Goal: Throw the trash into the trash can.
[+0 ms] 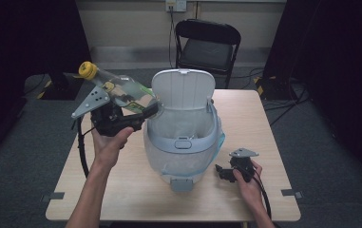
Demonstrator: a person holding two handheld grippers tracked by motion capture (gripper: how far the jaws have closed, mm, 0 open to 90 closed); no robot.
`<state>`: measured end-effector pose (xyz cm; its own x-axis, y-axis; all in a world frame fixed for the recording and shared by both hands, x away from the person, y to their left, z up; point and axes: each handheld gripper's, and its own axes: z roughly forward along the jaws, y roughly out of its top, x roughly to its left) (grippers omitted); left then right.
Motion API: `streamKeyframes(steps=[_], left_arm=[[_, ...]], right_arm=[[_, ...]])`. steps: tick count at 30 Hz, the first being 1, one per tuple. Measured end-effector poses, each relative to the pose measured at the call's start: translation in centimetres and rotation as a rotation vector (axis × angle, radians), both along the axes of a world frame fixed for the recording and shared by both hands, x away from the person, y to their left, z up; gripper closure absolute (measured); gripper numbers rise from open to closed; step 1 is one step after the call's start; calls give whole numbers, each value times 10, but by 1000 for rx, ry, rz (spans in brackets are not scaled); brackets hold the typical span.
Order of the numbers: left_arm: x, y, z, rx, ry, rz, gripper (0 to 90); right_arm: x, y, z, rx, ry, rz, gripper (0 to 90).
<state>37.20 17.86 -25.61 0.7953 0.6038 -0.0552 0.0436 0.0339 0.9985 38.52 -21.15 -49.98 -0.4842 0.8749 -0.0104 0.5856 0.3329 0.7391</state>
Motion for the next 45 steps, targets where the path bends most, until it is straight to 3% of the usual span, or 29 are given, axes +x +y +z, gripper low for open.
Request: streamKeyframes(steps=[10,14,19,26,30,34,37,40,43,44,45], left_arm=[[13,-28,2,88,39,-72,278],[20,-36,1,95,74,-108,278],[22,-40,2,128,79,-128,276],[28,-50,2,219,94,-132,260],[33,-55,0,241,120,-138,261],[36,-55,-3,236,135,-151,261],[37,-55,-3,258,135,-145,258],[37,-52,-2,229,132,-147,263],[41,-56,-14,297,147,-126,280],[43,-55,-19,271,155,-131,292],[44,-52,-21,206,161,-158,362]], right_arm=[[0,0,0,0,0,0,169],[0,0,0,0,0,0,169],[0,0,0,-1,0,0,169],[0,0,0,0,0,0,169],[0,0,0,0,0,0,169],[0,0,0,0,0,0,168],[0,0,0,0,0,0,169],[0,0,0,0,0,0,169],[0,0,0,0,0,0,169],[0,0,0,0,0,0,169],[0,0,0,0,0,0,169]])
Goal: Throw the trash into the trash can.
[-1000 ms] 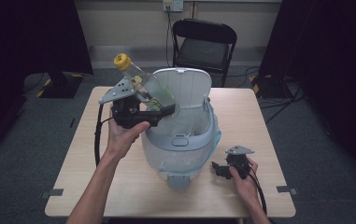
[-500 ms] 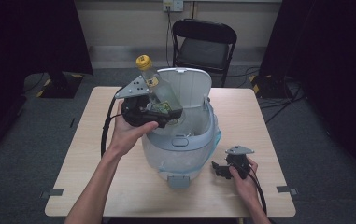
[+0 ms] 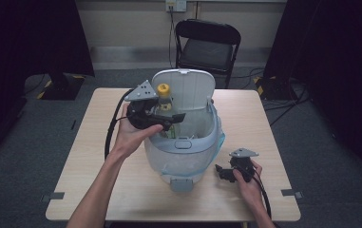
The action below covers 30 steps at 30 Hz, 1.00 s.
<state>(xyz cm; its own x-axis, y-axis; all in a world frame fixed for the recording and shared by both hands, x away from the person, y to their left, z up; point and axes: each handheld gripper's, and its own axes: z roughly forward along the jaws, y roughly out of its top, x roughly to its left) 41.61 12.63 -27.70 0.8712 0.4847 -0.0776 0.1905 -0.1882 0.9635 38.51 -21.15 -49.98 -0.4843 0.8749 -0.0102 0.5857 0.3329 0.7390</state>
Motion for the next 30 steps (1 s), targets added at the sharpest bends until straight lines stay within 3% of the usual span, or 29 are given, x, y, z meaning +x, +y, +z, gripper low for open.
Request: streamKeyframes(steps=[1,2,5,7,14,17,19,27,30], left_arm=[[0,3,1,-33,0,-12,379],[-1,4,3,-38,-6,-4,366],[-5,3,11,2,-34,-1,360],[-8,5,12,-1,-43,-3,366],[-6,17,6,-15,-37,22,381],[-5,24,4,-42,-30,33,393],[-4,28,2,-35,-33,39,395],[-3,51,-2,-66,-32,95,387],[-2,58,-2,-85,-28,84,445]], right_arm=[[0,0,0,-1,-1,1,168],[0,0,0,-1,-1,1,169],[0,0,0,-1,0,6,155],[0,0,0,-3,1,7,153],[0,0,0,-3,1,7,152],[0,0,0,-3,1,7,152],[0,0,0,-3,2,7,152],[0,0,0,-3,2,8,152],[0,0,0,-3,2,8,152]])
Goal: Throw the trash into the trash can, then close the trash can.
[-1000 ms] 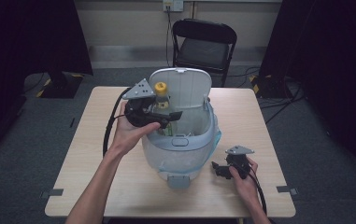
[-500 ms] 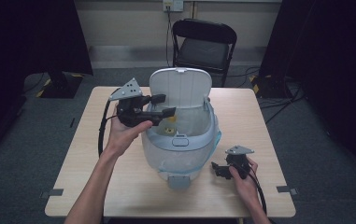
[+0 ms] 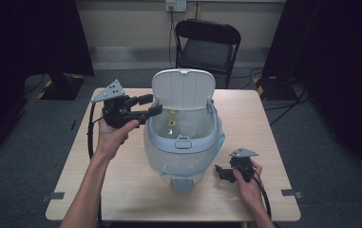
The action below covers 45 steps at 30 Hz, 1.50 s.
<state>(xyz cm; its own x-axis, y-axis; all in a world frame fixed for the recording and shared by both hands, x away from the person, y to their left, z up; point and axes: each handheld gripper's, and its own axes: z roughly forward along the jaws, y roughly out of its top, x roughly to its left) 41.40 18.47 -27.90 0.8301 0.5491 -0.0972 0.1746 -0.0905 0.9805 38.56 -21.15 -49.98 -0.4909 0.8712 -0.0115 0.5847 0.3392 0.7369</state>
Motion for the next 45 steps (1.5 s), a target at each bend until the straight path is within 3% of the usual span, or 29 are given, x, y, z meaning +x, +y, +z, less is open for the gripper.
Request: streamKeyframes(steps=[8,10,19,24,25,28,31,37,45], left_arm=[[4,16,0,-11,12,52,428],[5,16,2,3,12,58,443],[18,21,5,-5,29,120,415],[25,25,5,-14,28,158,412],[26,26,6,-17,27,144,424],[27,27,8,-1,13,173,423],[32,31,8,-22,22,187,407],[46,28,5,-19,36,209,383],[49,18,9,-13,15,206,357]], right_arm=[[0,0,0,0,0,-1,152],[0,0,0,-1,0,0,152],[0,0,0,0,-1,0,152],[0,0,0,0,0,-1,152],[0,0,0,0,-1,0,152],[0,0,0,0,-1,0,152],[0,0,0,0,-1,0,152],[0,0,0,0,0,0,152],[0,0,0,0,1,3,150]])
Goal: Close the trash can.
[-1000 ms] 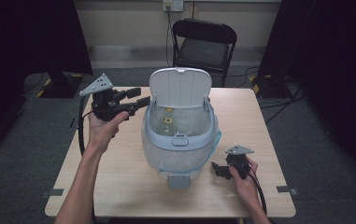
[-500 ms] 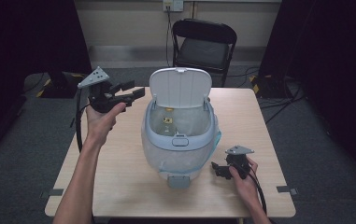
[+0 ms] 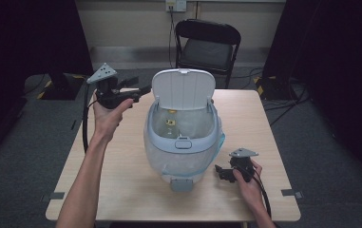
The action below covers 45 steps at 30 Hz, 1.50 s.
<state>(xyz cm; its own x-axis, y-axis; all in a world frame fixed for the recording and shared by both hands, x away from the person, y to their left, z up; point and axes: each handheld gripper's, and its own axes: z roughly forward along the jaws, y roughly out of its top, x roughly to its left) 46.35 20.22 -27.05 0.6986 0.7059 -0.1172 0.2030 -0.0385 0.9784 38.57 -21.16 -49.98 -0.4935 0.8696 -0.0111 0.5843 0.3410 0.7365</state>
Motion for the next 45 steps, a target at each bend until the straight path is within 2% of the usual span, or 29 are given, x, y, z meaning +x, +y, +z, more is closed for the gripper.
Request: streamKeyframes(steps=[5,8,10,15,20,28,33,34,40,43,45], left_arm=[[0,-4,4,9,-14,5,343],[3,-3,2,-4,-3,-5,332],[8,-4,2,5,-3,-6,318],[15,-4,-1,-27,23,-35,325],[9,-4,-1,0,7,-38,362],[-1,-4,-2,-9,0,-56,398],[-8,-4,-2,4,-12,-65,398],[-9,-4,-3,-6,-15,-67,398],[-12,-3,-2,1,-11,-74,385],[-14,-2,-2,7,-7,-98,382],[-18,-4,-2,-6,-5,-112,362]], right_arm=[[0,0,0,-1,0,0,150],[0,0,0,0,0,0,150],[0,0,0,0,-1,-1,150],[0,0,0,-1,0,-1,150],[0,0,0,0,0,0,150],[0,0,0,0,-1,0,150],[0,0,0,0,-1,0,150],[0,0,0,0,-1,-1,150],[0,0,0,0,-1,-1,150],[0,0,0,-1,-1,-1,150],[0,0,0,0,-1,0,150]])
